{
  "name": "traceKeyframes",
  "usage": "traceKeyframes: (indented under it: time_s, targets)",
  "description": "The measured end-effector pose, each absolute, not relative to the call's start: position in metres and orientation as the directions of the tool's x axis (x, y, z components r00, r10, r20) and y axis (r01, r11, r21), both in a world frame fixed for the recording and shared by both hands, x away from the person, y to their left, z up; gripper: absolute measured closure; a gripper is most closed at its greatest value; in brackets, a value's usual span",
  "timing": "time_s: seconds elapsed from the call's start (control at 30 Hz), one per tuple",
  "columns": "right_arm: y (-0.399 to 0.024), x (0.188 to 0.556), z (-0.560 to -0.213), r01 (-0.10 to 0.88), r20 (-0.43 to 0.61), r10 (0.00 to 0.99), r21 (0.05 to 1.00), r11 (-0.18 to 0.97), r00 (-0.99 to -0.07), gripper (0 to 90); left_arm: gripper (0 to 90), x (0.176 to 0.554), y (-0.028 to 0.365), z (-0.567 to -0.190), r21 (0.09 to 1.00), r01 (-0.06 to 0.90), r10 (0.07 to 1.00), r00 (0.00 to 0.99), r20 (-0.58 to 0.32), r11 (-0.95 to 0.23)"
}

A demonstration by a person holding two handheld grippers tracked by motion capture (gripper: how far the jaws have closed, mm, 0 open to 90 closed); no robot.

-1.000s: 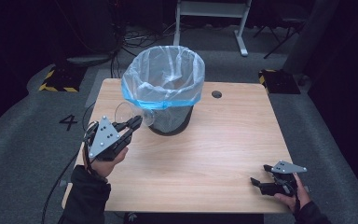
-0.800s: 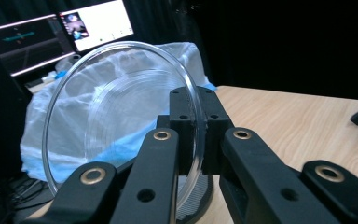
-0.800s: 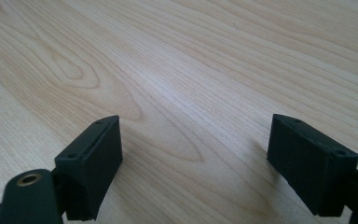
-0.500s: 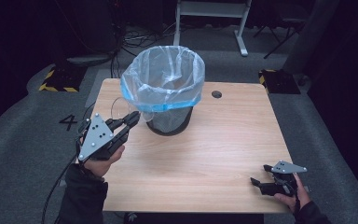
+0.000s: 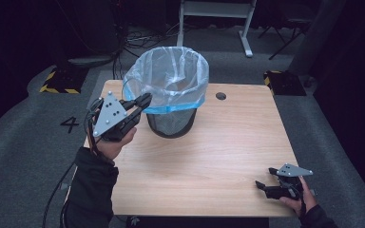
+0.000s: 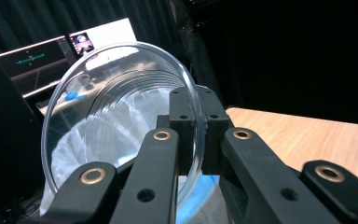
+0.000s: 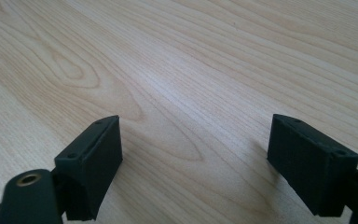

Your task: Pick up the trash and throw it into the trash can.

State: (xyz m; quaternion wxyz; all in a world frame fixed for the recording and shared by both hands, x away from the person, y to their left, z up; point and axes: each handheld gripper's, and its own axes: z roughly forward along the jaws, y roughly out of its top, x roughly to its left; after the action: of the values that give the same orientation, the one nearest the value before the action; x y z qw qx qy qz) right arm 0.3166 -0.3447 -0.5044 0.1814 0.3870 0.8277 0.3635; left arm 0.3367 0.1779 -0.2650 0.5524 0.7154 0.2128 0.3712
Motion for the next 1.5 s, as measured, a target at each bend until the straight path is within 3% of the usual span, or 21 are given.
traceKeyframes:
  time_s: [0.47, 1.5]
  targets:
    - [-0.345, 0.317, -0.504, 0.509, -0.019, 0.773, 0.742, 0.436, -0.634, 17.8, 86.6, 0.381, 0.163, -0.246, 0.944, -0.042, 0.729, 0.624, 0.282, -0.328]
    - [-0.345, 0.316, -0.504, 0.508, -0.017, 0.772, 0.744, 0.434, -0.635, 18.1, 85.3, 0.43, 0.123, -0.272, 0.909, 0.102, 0.74, 0.621, 0.259, -0.404]
